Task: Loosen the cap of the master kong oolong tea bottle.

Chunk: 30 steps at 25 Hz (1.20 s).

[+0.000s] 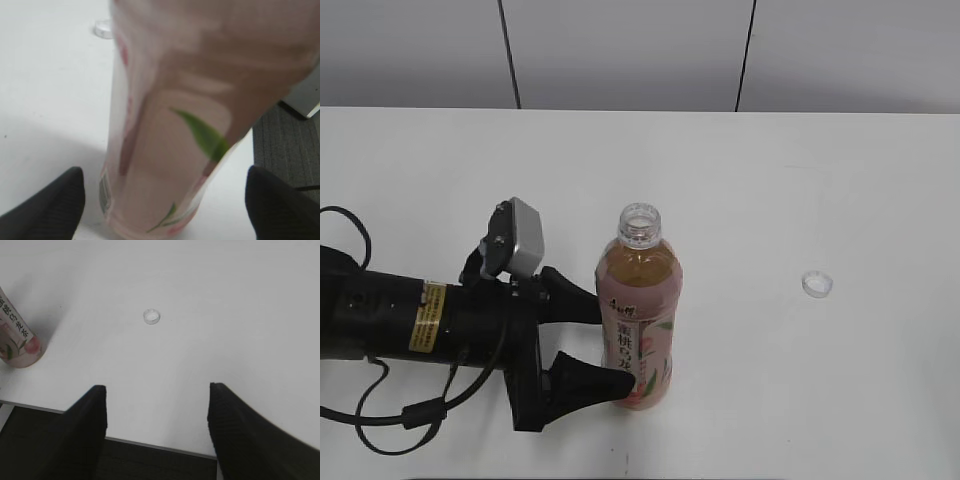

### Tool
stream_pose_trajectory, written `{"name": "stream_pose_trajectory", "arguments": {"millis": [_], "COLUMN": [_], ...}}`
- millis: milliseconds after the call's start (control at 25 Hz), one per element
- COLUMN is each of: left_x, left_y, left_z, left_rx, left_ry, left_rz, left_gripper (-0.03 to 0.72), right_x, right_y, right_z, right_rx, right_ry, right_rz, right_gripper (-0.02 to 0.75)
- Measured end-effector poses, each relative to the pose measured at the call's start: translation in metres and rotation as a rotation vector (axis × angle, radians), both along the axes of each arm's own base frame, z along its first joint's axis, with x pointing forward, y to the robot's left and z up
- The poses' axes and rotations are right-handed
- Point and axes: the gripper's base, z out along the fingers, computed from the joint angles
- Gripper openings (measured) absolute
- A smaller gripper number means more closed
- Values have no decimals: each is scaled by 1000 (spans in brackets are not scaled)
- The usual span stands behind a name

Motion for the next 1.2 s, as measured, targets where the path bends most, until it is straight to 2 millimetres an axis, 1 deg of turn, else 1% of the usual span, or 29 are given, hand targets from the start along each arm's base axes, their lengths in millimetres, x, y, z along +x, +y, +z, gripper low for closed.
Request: {"name": "stream_pose_trajectory", "arguments": {"millis": [240,760,880,1000,1200], "left_x": [2,-2,-4,-4,-4], "left_y": [5,6,8,11,13], "left_z": [-7,-11,-10,-3,19], "left_rx": [88,124,159,185,181], "left_ry": [38,112,118,116,127], "left_rz": [49,41,35,55,108], "left_gripper": [591,591,591,591,591], "right_x": [0,0,0,0,0], "right_y": [0,0,0,0,0], "right_z": [0,0,0,0,0], "right_rx": [0,0,0,0,0], "right_ry": [0,0,0,0,0], "right_rz": [0,0,0,0,0], "right_gripper": [482,482,482,482,482]}}
